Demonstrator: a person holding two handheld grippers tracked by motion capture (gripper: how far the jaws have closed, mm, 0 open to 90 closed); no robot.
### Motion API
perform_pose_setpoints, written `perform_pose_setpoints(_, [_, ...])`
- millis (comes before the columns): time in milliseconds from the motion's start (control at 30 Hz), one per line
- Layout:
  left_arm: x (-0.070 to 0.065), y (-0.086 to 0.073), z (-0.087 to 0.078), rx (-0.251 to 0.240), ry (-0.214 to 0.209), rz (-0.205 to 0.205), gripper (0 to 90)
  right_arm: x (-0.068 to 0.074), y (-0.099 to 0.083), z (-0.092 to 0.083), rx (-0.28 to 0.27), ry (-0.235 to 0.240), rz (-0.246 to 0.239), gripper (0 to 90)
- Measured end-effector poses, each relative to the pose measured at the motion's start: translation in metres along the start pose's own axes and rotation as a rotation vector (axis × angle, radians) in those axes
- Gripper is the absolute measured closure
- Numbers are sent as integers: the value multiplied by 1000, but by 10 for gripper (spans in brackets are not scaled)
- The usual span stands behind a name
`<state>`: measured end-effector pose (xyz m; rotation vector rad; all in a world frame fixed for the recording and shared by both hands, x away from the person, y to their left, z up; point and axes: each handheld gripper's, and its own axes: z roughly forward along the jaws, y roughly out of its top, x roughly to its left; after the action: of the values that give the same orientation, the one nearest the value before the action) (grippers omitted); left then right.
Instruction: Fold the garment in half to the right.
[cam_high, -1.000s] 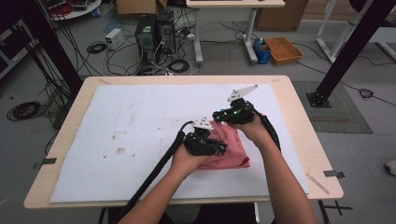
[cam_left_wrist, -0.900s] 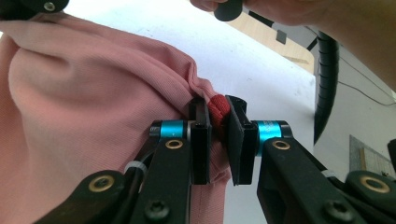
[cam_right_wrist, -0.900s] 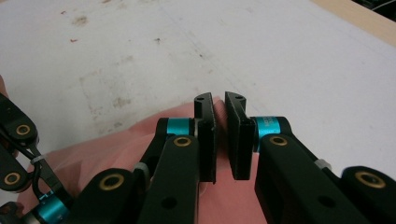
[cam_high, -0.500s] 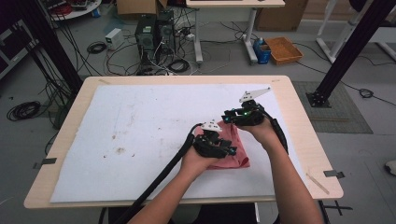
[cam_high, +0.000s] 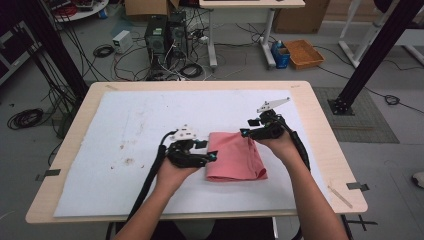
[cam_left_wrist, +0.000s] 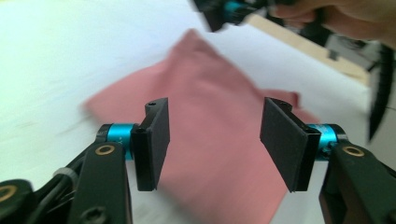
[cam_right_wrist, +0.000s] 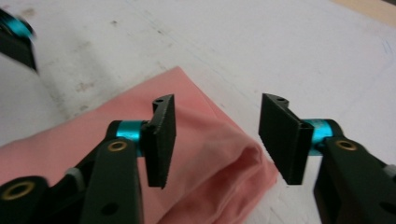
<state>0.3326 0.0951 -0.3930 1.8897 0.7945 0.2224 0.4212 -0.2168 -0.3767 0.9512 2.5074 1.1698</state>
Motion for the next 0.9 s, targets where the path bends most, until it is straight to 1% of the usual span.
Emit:
perform_pose_setpoints(33, [4, -3, -8, -9, 19, 0, 413, 1, -2, 1, 2, -23, 7, 412])
perform_pose_setpoints(67, [7, -7, -16, -19, 29, -1, 412, 1, -3, 2, 7, -31, 13, 412])
perform_pose_setpoints(133, [14, -14, -31, -41, 54, -17, 412, 0, -5, 7, 17, -43, 35, 397])
perform_pose_setpoints(167, [17, -18, -38, -49, 65, -28, 410, -1, -5, 9, 27, -50, 54, 397])
perform_pose_setpoints(233, [22, -27, -49, -55, 93, -33, 410, -6, -7, 16, 44, -47, 89, 398])
perform_pose_setpoints(267, [24, -30, -51, -52, 103, -35, 411, -8, -9, 21, 56, -39, 106, 411])
perform_pose_setpoints(300, [27, -32, -53, -47, 106, -44, 410, -9, -9, 24, 64, -28, 120, 457])
perform_pose_setpoints(367, [33, -36, -56, -47, 116, -57, 410, -11, -14, 31, 85, -6, 125, 637])
perform_pose_setpoints(433, [36, -37, -57, -45, 119, -59, 411, -11, -16, 32, 92, 6, 126, 806])
perform_pose_setpoints(467, [37, -37, -57, -45, 122, -57, 410, -11, -18, 31, 89, 2, 123, 842])
perform_pose_setpoints(500, [37, -37, -57, -45, 125, -58, 410, -12, -18, 29, 84, 6, 121, 854])
perform_pose_setpoints(533, [37, -37, -57, -45, 128, -58, 410, -12, -19, 27, 77, 10, 128, 856])
perform_pose_setpoints(633, [38, -37, -57, -38, 118, -61, 410, -15, -20, 19, 55, 7, 135, 860])
perform_pose_setpoints(667, [37, -38, -56, -38, 117, -61, 410, -17, -21, 16, 62, 6, 152, 860])
perform_pose_setpoints(767, [36, -38, -53, -29, 114, -59, 411, -20, -27, 12, 65, -8, 161, 856])
perform_pose_setpoints(800, [36, -38, -51, -26, 114, -59, 411, -21, -29, 13, 63, -13, 159, 839])
perform_pose_setpoints(867, [36, -38, -49, -20, 110, -59, 410, -20, -33, 17, 80, -35, 167, 713])
perform_pose_setpoints(900, [35, -38, -48, -18, 109, -61, 410, -19, -35, 20, 89, -45, 162, 658])
